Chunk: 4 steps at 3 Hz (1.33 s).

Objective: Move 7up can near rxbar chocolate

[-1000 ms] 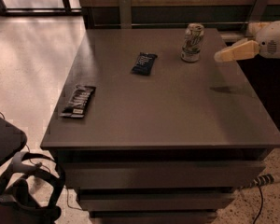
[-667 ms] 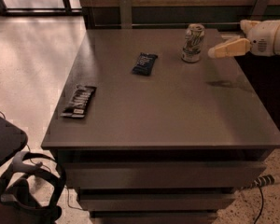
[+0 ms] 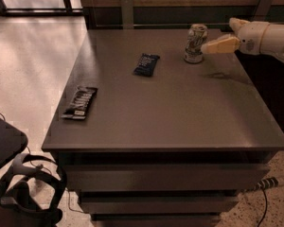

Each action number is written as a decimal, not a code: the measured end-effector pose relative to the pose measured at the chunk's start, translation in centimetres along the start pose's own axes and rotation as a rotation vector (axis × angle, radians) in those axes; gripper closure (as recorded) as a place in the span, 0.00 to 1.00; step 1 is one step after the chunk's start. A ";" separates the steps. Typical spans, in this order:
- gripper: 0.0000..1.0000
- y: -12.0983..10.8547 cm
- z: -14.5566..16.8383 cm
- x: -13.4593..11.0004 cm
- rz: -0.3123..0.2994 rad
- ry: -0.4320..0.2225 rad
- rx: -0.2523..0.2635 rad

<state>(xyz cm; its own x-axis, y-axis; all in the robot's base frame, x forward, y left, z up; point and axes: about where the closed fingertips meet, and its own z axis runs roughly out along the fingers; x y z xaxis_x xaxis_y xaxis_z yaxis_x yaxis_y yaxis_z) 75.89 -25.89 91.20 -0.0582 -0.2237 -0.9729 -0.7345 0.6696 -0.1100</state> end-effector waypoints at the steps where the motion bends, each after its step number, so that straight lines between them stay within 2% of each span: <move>1: 0.00 0.4 2.1 -0.4 0.007 -0.019 -0.027; 3: 0.00 2.4 5.2 0.1 0.062 -0.045 -0.087; 4: 0.18 2.5 5.5 0.1 0.061 -0.044 -0.091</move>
Offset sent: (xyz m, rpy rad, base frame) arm 0.0123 0.0461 -0.0080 0.0597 0.0281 0.0532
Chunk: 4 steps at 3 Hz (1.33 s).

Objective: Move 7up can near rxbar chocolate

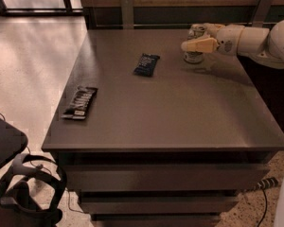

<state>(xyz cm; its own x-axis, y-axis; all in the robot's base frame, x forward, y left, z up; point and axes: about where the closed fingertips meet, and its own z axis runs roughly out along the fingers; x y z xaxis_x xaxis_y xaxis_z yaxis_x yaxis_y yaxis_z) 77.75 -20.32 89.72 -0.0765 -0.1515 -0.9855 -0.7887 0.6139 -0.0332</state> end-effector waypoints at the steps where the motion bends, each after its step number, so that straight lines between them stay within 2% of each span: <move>1: 0.41 0.2 0.3 0.0 0.000 0.000 -0.005; 2: 0.72 0.4 0.8 0.1 0.002 0.000 -0.012; 3: 0.95 0.5 1.1 0.1 0.002 0.000 -0.016; 4: 1.00 0.6 1.3 0.1 0.003 0.000 -0.020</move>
Offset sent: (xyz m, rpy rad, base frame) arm 0.0007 0.0033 -0.0008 0.0005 0.0011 0.0045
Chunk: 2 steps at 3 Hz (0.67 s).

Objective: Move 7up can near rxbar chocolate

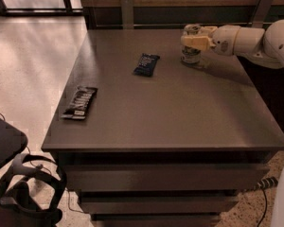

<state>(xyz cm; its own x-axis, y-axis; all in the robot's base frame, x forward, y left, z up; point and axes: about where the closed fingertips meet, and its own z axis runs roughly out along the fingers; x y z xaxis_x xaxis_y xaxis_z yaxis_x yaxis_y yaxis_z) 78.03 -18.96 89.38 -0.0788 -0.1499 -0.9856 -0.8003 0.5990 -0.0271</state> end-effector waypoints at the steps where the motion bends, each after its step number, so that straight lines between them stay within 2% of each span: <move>1: 1.00 0.3 -0.1 -0.3 0.001 -0.001 -0.007; 2: 1.00 1.9 -0.9 -2.6 -0.001 -0.015 -0.040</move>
Offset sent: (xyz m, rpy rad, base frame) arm -0.0288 0.0077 0.0375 0.0143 0.0097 0.0623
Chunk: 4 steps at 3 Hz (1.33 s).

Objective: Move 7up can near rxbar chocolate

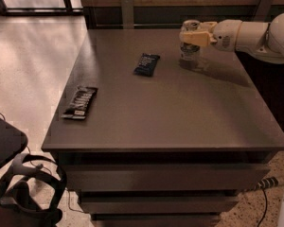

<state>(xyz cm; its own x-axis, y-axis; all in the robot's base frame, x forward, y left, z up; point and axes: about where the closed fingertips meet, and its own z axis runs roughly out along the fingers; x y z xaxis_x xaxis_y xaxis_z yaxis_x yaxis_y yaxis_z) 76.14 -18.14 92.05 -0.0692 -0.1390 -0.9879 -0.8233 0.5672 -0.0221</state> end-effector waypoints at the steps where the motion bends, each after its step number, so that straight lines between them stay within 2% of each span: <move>1: 1.00 3.5 -0.7 -3.0 -0.006 -0.053 -0.032; 3: 1.00 10.5 0.9 -6.2 0.028 -0.167 -0.114; 4: 1.00 14.0 1.9 -7.2 0.030 -0.187 -0.127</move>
Offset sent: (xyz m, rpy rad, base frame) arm -0.0836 0.0692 0.0679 0.1861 -0.0658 0.1241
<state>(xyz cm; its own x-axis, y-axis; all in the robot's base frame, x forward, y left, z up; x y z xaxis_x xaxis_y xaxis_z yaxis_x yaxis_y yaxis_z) 66.24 -7.64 98.53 0.0010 0.0356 -0.9994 -0.8874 0.4608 0.0155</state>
